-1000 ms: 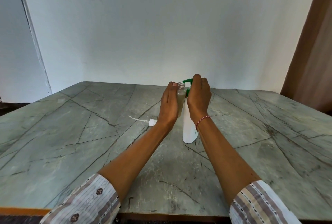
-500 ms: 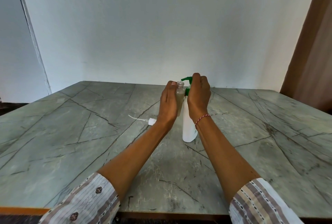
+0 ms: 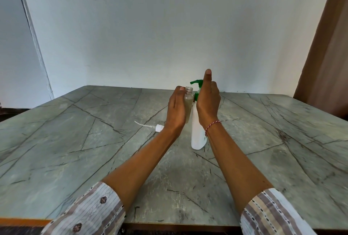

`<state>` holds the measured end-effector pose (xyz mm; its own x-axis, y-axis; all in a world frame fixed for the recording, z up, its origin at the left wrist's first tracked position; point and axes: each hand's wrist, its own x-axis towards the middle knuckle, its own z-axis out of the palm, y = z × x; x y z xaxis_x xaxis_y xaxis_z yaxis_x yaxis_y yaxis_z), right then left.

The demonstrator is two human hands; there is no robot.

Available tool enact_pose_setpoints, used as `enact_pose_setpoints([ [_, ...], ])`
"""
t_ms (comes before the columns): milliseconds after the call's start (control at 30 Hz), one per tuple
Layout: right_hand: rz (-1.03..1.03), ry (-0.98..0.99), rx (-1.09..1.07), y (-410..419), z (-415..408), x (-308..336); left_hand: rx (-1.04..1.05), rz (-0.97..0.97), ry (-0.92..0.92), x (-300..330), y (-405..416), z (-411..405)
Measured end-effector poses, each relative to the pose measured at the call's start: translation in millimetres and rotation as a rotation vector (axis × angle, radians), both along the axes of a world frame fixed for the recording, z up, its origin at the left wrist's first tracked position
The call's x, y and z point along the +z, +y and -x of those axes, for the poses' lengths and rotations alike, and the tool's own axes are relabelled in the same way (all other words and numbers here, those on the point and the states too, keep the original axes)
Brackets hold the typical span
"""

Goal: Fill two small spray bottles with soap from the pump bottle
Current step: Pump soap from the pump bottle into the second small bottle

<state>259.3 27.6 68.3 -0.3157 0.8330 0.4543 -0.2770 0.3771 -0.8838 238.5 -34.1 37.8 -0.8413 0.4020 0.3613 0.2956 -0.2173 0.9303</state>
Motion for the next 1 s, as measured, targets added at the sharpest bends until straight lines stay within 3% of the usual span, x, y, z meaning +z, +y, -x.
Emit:
enact_pose_setpoints([
  [400, 0.128, 0.107, 0.07, -2.5, -5.4, 2.3, 0.0, -0.036, 0.056, 4.0, -3.5, -3.3],
  [1000, 0.109, 0.055, 0.089, -0.9, -4.6, 2.9, 0.003, -0.003, 0.052, 5.5, -3.4, -4.2],
])
